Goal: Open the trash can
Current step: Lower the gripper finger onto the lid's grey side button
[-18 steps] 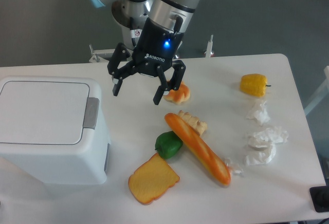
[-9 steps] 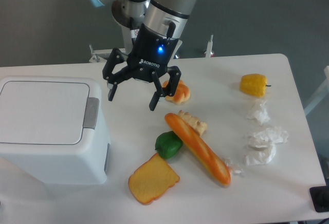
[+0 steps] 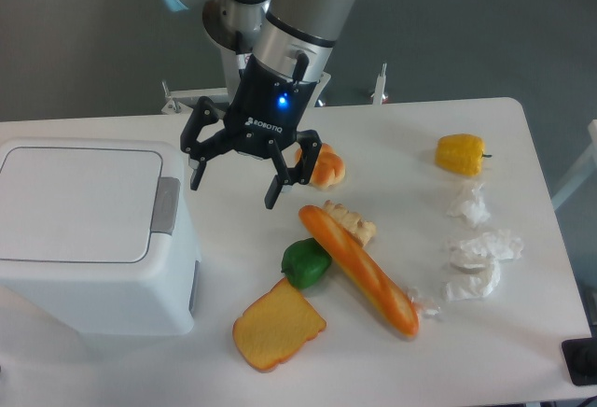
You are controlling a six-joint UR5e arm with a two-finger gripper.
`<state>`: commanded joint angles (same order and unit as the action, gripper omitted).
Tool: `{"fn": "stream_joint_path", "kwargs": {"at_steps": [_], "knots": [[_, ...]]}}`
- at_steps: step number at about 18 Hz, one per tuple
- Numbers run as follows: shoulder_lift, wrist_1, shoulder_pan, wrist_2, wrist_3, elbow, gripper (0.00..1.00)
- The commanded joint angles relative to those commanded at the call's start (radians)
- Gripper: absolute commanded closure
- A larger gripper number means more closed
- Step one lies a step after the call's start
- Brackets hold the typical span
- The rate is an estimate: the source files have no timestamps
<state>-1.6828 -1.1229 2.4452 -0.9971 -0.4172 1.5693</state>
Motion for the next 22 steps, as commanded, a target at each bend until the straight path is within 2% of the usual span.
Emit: {"fn": "stream_joint_path", "kwargs": {"at_steps": [22], "knots": [[-0.045,0.018,-0.025,0.009,0.048,-0.015,0.0]]}}
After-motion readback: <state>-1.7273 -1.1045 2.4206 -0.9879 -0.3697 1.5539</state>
